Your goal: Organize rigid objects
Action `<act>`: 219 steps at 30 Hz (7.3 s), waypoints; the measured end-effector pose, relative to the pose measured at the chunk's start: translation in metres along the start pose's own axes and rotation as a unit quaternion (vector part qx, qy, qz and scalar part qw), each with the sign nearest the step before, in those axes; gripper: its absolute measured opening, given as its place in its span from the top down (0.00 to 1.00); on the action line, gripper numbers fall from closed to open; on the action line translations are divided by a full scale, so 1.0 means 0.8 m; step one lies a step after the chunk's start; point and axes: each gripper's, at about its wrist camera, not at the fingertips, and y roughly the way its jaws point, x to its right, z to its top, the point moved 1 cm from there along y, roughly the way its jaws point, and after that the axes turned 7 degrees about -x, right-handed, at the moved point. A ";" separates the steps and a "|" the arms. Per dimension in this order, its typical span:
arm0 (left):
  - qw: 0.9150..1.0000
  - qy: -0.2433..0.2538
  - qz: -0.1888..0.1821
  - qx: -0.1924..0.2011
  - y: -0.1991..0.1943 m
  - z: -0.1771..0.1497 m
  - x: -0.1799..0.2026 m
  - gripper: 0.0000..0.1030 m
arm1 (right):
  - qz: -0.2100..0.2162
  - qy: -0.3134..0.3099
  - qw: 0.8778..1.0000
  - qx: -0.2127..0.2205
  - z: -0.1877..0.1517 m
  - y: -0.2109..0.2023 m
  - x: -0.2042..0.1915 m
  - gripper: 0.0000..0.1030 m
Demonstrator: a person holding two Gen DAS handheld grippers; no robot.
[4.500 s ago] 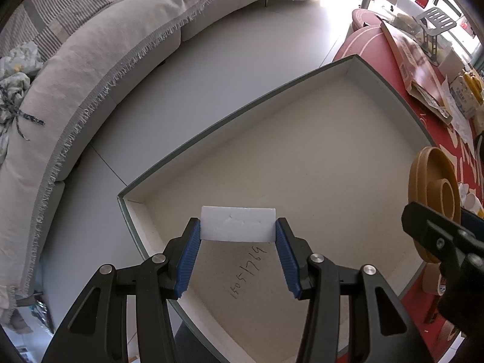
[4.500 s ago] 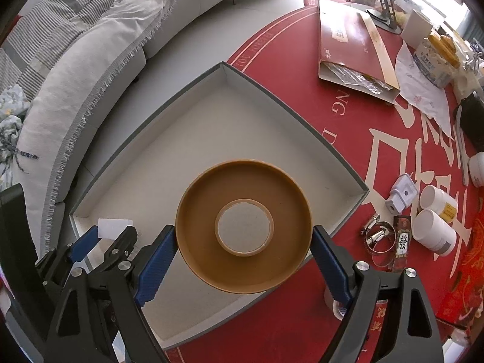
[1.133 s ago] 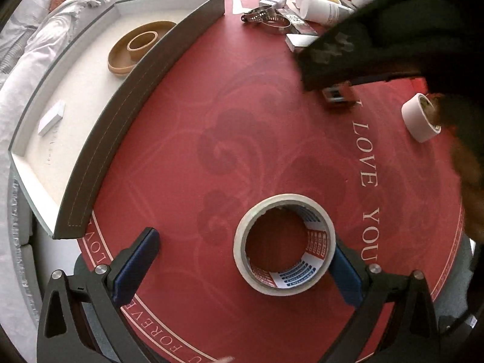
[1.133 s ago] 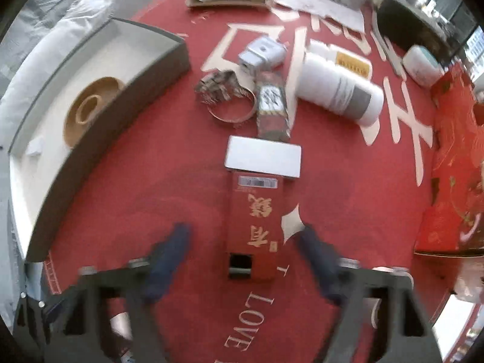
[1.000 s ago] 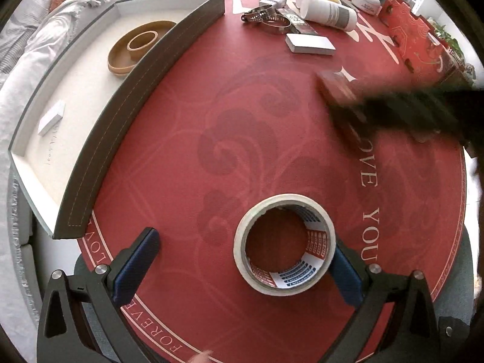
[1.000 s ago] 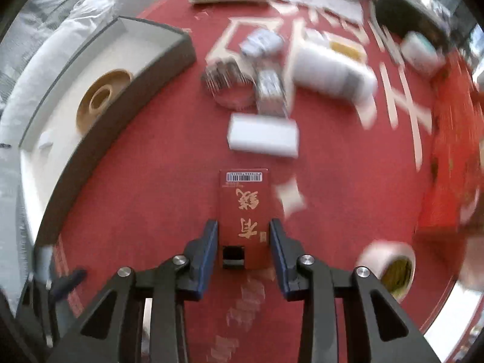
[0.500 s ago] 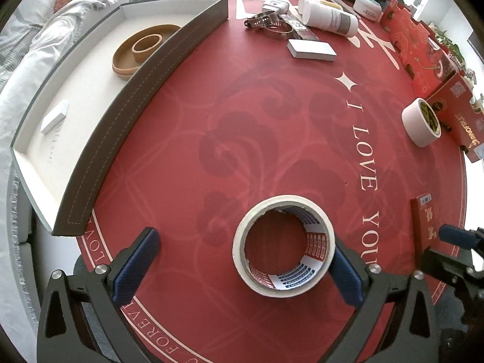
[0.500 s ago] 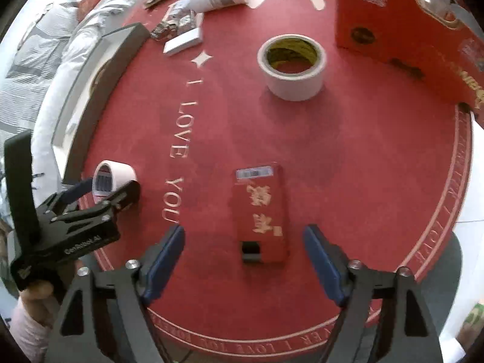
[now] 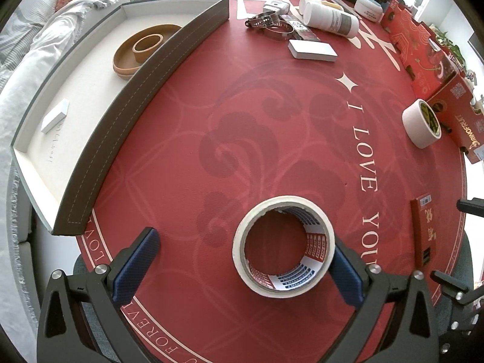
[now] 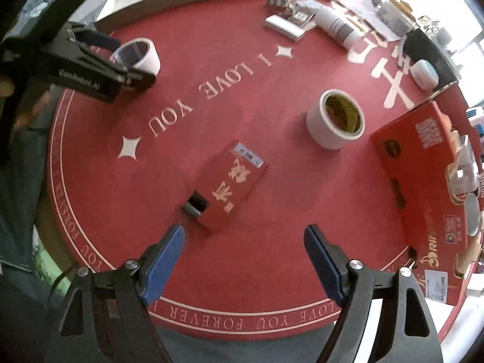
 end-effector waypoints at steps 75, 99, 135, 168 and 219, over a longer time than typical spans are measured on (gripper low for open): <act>0.999 0.036 -0.004 0.021 -0.020 -0.015 0.022 0.36 | 0.047 0.242 0.968 -0.043 0.052 0.045 0.020 0.14; 0.972 -0.054 -0.054 0.221 -0.307 0.030 -0.029 0.45 | 0.103 0.317 0.913 0.234 0.098 -0.198 0.045 0.32; 0.954 -0.255 0.063 0.142 -0.161 0.100 -0.236 0.45 | 0.098 0.225 0.949 0.198 0.358 -0.158 0.009 0.32; 0.961 -0.259 0.069 0.071 -0.085 0.122 -0.255 0.45 | 0.113 0.209 0.962 0.134 0.430 -0.073 0.007 0.32; 0.981 -0.186 0.046 0.013 -0.049 0.083 -0.198 0.00 | -0.012 0.332 0.938 0.096 0.345 0.072 0.142 0.31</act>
